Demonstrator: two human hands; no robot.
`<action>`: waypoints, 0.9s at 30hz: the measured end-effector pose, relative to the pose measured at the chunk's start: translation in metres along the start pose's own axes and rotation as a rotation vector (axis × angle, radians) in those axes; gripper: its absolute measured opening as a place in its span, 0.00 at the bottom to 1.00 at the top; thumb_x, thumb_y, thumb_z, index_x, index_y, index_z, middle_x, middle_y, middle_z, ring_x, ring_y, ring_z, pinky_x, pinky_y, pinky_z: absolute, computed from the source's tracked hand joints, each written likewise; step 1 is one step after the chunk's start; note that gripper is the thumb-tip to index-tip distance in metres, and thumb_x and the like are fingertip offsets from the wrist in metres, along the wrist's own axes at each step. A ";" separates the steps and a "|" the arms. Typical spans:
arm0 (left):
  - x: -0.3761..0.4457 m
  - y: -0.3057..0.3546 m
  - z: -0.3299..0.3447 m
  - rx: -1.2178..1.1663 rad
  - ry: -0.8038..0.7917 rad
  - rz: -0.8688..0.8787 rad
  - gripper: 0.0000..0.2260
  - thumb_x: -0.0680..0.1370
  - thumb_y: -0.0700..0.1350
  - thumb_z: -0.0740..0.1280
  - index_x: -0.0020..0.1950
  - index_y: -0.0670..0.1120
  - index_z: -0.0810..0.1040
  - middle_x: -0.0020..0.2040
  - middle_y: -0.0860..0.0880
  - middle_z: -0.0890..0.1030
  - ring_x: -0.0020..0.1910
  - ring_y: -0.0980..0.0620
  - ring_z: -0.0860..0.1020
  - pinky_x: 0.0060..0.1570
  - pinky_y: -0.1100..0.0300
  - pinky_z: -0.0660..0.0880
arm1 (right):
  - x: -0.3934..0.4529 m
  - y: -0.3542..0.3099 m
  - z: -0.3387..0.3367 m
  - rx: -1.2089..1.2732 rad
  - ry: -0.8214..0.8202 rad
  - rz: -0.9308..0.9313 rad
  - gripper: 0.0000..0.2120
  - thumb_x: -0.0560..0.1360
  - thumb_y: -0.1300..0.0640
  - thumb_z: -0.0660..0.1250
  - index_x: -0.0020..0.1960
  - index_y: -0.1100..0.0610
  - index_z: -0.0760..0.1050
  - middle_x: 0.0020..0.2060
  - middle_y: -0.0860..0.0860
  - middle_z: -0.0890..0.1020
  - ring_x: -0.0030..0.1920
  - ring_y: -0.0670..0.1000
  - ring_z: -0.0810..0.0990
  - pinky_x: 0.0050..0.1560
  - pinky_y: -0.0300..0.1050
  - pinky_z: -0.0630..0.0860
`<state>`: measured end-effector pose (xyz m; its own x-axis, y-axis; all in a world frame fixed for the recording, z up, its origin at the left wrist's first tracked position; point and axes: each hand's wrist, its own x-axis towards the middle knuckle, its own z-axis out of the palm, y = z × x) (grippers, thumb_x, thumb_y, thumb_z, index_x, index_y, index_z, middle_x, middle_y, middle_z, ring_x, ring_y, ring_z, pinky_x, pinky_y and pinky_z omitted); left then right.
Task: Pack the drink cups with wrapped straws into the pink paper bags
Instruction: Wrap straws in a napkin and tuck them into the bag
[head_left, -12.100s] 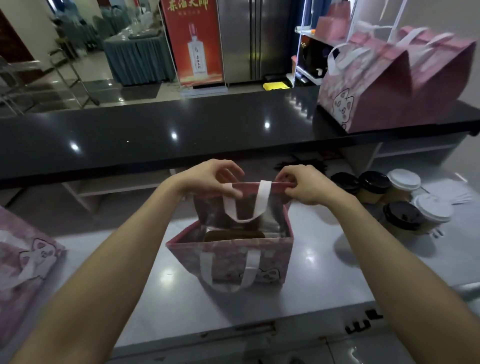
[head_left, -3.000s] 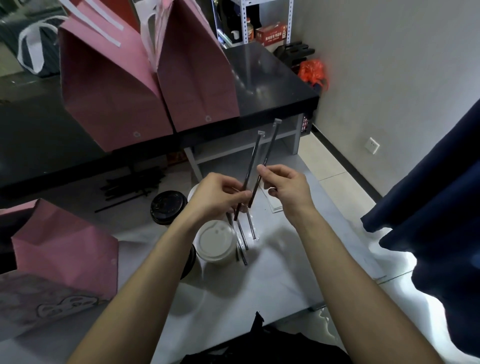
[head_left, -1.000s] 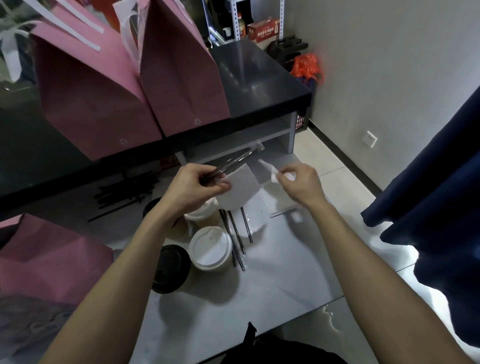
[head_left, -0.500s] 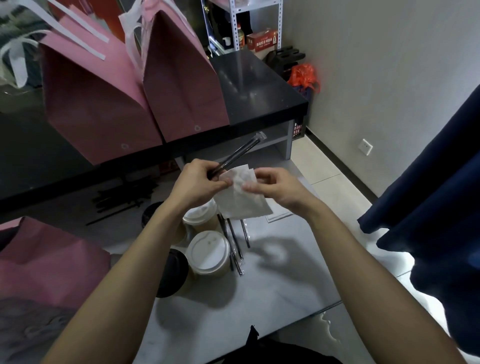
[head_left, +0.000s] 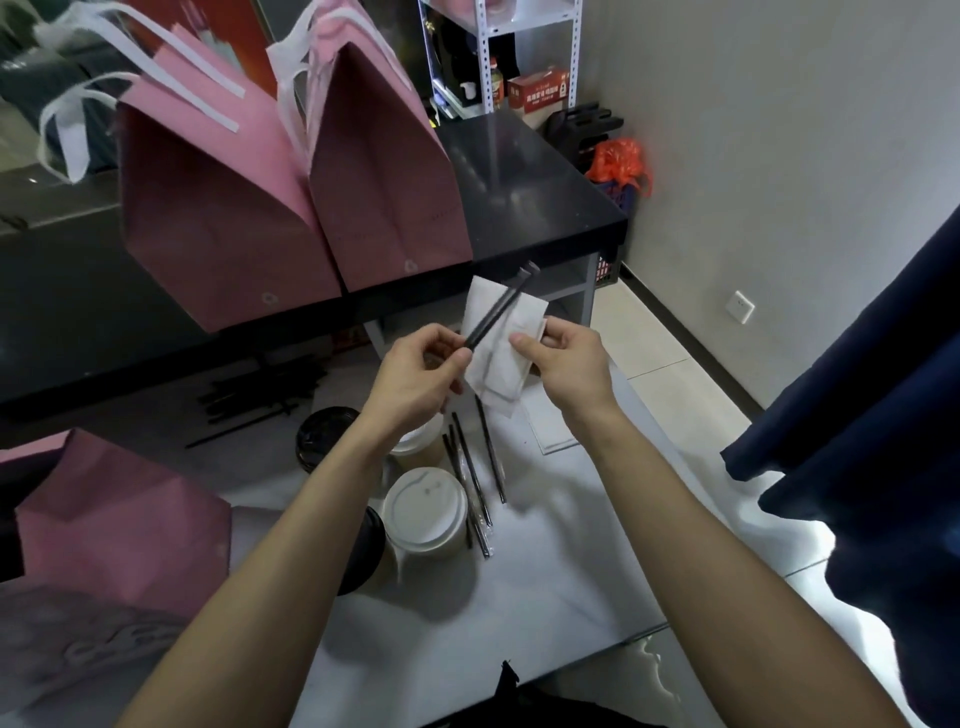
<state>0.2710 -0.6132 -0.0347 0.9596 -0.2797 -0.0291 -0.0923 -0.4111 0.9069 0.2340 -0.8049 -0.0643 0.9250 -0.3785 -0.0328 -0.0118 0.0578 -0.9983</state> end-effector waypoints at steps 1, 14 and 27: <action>-0.003 0.001 -0.002 -0.032 0.007 -0.005 0.02 0.85 0.40 0.72 0.55 0.42 0.84 0.43 0.43 0.84 0.37 0.48 0.85 0.34 0.52 0.82 | -0.003 -0.003 0.005 0.021 -0.020 -0.012 0.04 0.81 0.63 0.75 0.55 0.61 0.87 0.47 0.53 0.91 0.50 0.54 0.90 0.56 0.53 0.86; -0.058 0.014 -0.095 -0.040 0.142 0.103 0.10 0.80 0.45 0.79 0.57 0.43 0.84 0.51 0.44 0.88 0.51 0.45 0.88 0.57 0.45 0.86 | -0.038 -0.064 0.082 0.047 -0.145 -0.243 0.07 0.76 0.57 0.81 0.47 0.60 0.87 0.41 0.54 0.90 0.42 0.55 0.90 0.43 0.52 0.85; -0.213 -0.055 -0.389 0.308 0.420 0.042 0.05 0.84 0.44 0.74 0.58 0.51 0.85 0.48 0.52 0.88 0.49 0.55 0.87 0.50 0.59 0.84 | -0.131 -0.134 0.306 0.182 -0.586 -0.396 0.09 0.76 0.62 0.80 0.55 0.55 0.87 0.49 0.52 0.91 0.49 0.53 0.91 0.49 0.48 0.87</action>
<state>0.1754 -0.1934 0.0857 0.9714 0.0453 0.2330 -0.1457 -0.6611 0.7360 0.2306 -0.4809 0.0891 0.8989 0.1507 0.4115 0.3819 0.1911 -0.9042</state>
